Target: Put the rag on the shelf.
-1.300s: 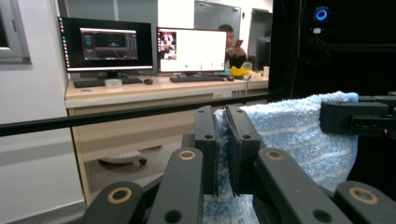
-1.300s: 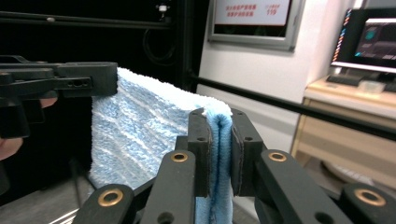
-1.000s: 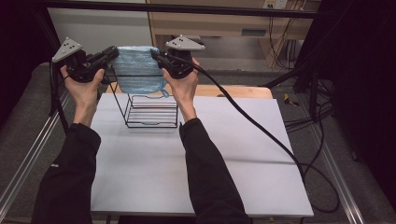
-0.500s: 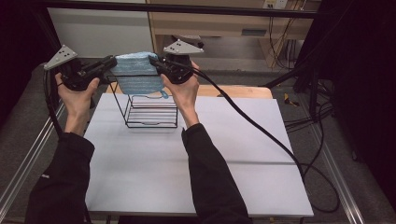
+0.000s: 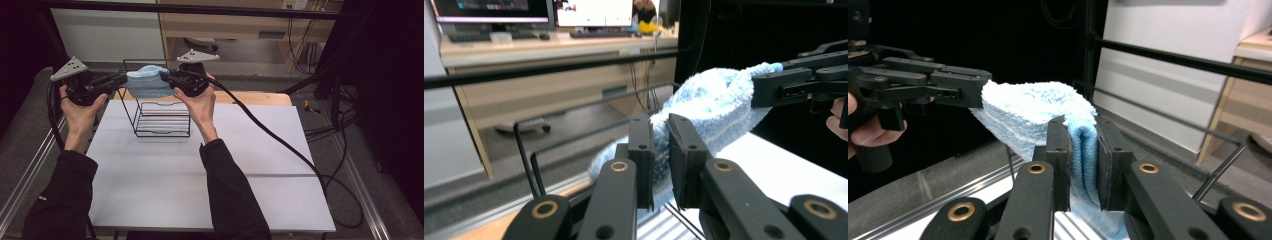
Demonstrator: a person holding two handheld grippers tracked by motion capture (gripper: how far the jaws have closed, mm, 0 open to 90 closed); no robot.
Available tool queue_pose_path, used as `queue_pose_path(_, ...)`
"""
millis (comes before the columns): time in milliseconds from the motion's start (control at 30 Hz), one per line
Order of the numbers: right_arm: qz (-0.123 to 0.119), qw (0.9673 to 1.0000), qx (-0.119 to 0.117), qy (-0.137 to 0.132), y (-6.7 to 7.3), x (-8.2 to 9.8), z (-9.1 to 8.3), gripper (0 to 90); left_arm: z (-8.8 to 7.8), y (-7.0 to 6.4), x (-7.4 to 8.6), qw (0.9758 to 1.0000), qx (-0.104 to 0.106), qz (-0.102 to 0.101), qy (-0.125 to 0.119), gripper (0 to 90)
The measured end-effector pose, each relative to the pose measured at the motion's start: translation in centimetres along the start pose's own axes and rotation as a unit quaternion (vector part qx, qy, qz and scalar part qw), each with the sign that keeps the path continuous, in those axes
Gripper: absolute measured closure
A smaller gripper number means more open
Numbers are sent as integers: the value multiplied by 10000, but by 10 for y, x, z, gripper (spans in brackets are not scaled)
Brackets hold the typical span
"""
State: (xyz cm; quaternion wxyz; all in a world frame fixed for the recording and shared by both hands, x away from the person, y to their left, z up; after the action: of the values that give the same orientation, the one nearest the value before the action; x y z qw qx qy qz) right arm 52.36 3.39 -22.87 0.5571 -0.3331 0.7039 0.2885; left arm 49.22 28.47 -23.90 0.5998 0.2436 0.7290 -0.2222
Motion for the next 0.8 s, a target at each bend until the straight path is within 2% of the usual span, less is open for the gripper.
queue_pose_path(133,-180,9997,-83,133,4,5,0,786,1,-3,5,9996,-46,67,267,798)
queue_pose_path(267,-223,9995,-87,207,7,9,0,786,1,-4,5,9991,-18,30,413,778)
queue_pose_path(400,-177,9996,-118,191,5,12,0,786,-4,-3,-4,9991,5,-108,408,709)
queue_pose_path(533,-212,9995,-153,193,4,15,-2,781,-7,-4,-17,9993,-17,-167,339,694)
queue_pose_path(667,-284,9991,-195,238,5,19,-2,770,-5,-7,-24,9990,-8,-207,399,735)
queue_pose_path(800,-329,9988,-227,266,5,22,-2,754,3,-10,-17,9966,88,-225,790,818)
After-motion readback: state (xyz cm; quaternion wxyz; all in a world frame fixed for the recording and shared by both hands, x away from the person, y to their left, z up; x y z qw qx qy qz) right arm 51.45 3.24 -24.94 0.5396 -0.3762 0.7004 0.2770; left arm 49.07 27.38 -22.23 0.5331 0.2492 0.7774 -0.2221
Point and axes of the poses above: each handheld gripper's, and its own axes: z roughly forward along the jaws, x roughly out of its underside, y roughly to its left, the point moved 3 cm from there along z, roughly forward along the jaws
